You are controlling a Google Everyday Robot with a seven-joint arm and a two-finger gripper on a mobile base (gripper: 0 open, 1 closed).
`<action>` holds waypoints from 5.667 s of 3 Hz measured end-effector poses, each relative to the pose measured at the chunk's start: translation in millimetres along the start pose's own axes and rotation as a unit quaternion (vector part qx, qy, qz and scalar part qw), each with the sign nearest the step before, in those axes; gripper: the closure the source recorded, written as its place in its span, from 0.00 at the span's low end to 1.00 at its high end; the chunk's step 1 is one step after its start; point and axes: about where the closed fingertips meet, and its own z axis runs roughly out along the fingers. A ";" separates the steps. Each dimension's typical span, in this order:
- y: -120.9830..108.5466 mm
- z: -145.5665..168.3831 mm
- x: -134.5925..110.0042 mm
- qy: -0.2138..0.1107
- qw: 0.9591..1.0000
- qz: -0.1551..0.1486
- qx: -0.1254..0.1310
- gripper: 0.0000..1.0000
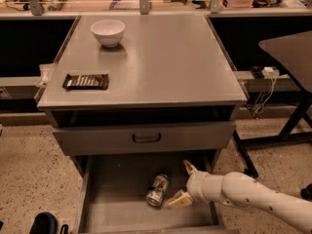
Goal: Pick 7up can from middle drawer and place on counter
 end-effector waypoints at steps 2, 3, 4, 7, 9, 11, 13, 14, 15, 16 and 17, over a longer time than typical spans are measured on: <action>-19.2 60.5 8.5 -0.050 0.998 0.014 -0.022 0.00; -5.1 80.0 12.4 -0.046 0.996 0.024 -0.068 0.00; 6.2 101.9 18.1 -0.049 0.993 0.029 -0.101 0.00; 6.4 117.0 30.4 -0.056 0.992 0.034 -0.110 0.42; 26.1 14.5 -53.1 -0.136 0.980 -0.136 -0.056 0.96; 15.3 -21.1 -71.1 -0.167 0.975 -0.142 -0.028 1.00; 48.5 -150.0 -218.3 -0.241 0.923 -0.283 -0.100 1.00; 53.7 -208.0 -280.1 -0.222 0.904 -0.343 -0.129 1.00; 29.7 -244.7 -336.6 -0.187 0.913 -0.344 -0.116 1.00; -15.7 -244.7 -389.7 -0.185 0.937 -0.287 -0.080 1.00; -69.1 -214.6 -425.8 -0.187 0.959 -0.211 -0.042 1.00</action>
Offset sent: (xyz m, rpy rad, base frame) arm 0.0517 0.0497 -0.0692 0.1634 0.0789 0.1187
